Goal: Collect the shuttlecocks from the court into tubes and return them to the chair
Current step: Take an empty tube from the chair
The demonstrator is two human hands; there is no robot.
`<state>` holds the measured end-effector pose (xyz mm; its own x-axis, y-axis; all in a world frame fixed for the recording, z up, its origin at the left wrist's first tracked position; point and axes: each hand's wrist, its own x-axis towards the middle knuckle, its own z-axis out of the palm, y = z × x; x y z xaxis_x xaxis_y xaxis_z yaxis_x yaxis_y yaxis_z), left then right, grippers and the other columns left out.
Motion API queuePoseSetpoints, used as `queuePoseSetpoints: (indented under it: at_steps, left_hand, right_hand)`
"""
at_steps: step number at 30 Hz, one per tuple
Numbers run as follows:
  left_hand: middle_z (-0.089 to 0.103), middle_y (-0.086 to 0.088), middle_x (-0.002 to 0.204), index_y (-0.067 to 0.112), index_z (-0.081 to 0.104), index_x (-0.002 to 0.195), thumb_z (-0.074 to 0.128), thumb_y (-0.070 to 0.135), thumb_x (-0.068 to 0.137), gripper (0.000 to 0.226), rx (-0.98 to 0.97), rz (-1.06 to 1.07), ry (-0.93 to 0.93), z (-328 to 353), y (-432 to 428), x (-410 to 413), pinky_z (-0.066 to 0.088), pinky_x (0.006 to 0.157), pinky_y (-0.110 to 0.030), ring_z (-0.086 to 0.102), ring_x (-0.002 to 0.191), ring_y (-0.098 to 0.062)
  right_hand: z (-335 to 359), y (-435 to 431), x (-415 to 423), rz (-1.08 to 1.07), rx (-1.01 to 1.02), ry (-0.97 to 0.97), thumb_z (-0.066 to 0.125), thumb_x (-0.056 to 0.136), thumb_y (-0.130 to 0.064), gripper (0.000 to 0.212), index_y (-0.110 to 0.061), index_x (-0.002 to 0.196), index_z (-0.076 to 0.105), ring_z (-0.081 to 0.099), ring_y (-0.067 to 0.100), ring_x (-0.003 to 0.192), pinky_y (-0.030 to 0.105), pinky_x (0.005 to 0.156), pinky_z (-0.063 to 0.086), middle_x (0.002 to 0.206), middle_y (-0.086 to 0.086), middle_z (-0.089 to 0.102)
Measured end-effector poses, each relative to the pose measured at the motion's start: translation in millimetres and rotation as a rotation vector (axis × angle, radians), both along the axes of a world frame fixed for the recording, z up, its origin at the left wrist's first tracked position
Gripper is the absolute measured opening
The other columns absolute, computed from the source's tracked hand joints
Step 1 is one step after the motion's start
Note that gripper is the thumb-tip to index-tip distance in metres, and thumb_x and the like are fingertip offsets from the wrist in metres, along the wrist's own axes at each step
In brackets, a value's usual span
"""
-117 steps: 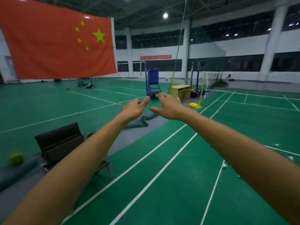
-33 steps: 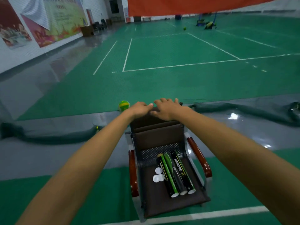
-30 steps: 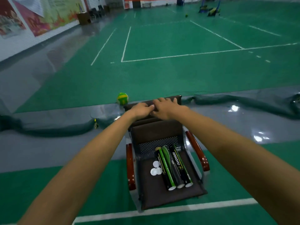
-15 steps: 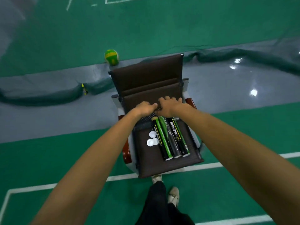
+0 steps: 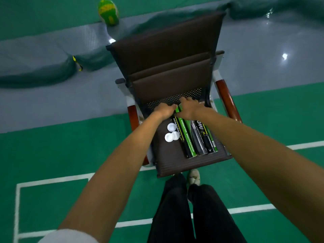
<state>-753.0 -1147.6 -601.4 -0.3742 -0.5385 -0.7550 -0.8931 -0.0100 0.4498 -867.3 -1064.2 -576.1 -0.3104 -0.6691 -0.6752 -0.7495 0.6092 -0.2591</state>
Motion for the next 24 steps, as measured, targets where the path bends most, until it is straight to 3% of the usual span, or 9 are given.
queuePoseSetpoints:
  at_steps: [5, 8, 13, 16, 20, 24]
  left_hand:
    - [0.069, -0.021, 0.125, 0.0, 0.072, 0.116, 0.051, 0.048, 0.101, 0.055, 0.086, 0.022, -0.041, -57, -12, -6, 0.05, 0.094, -0.04, 0.064, 0.118, -0.036]
    - [0.065, -0.018, 0.135, 0.003, 0.069, 0.125, 0.049, 0.051, 0.101, 0.057, 0.101, 0.07, -0.041, -87, -16, -11, 0.049, 0.102, -0.039, 0.062, 0.123, -0.033]
    - [0.059, -0.02, 0.144, 0.003, 0.064, 0.134, 0.044, 0.043, 0.107, 0.052, 0.127, 0.087, -0.071, -145, -16, -19, 0.045, 0.107, -0.038, 0.057, 0.129, -0.033]
    - [0.062, -0.021, 0.139, 0.004, 0.068, 0.129, 0.043, 0.04, 0.108, 0.048, 0.165, 0.084, -0.093, -183, -11, -22, 0.045, 0.106, -0.039, 0.058, 0.127, -0.034]
    - [0.066, -0.019, 0.134, 0.003, 0.069, 0.126, 0.05, 0.04, 0.107, 0.046, 0.217, 0.191, -0.078, -239, -6, -24, 0.049, 0.105, -0.042, 0.061, 0.125, -0.034]
    - [0.064, -0.015, 0.132, 0.012, 0.062, 0.123, 0.051, 0.048, 0.105, 0.041, 0.319, 0.354, -0.079, -287, 0, -21, 0.055, 0.099, -0.05, 0.065, 0.114, -0.035]
  right_hand:
    - [-58, -26, -9, -0.071, 0.017, -0.072, 0.056, 0.094, -0.048, 0.06, -0.012, 0.14, 0.039, 0.039, 0.043, 0.139, 0.054, 0.112, 0.036, 0.149, 0.019, 0.039]
    - [-101, -38, -14, -0.124, 0.022, -0.104, 0.058, 0.093, -0.044, 0.056, -0.013, 0.137, 0.042, 0.04, 0.041, 0.139, 0.05, 0.112, 0.037, 0.149, 0.019, 0.039]
    - [-184, -42, -19, -0.221, 0.044, -0.179, 0.064, 0.088, -0.046, 0.07, -0.008, 0.141, 0.038, 0.039, 0.041, 0.141, 0.048, 0.113, 0.037, 0.152, 0.025, 0.036]
    - [-233, -40, -20, -0.303, 0.1, -0.213, 0.064, 0.088, -0.051, 0.07, -0.007, 0.138, 0.043, 0.048, 0.039, 0.134, 0.047, 0.107, 0.044, 0.145, 0.022, 0.048]
    - [-292, -37, -20, -0.356, 0.115, -0.206, 0.065, 0.09, -0.047, 0.061, -0.008, 0.132, 0.047, 0.056, 0.039, 0.124, 0.044, 0.1, 0.049, 0.134, 0.019, 0.056]
    - [-344, -36, -17, -0.401, 0.111, -0.197, 0.066, 0.091, -0.048, 0.066, -0.007, 0.138, 0.043, 0.056, 0.039, 0.124, 0.045, 0.097, 0.051, 0.136, 0.018, 0.055]
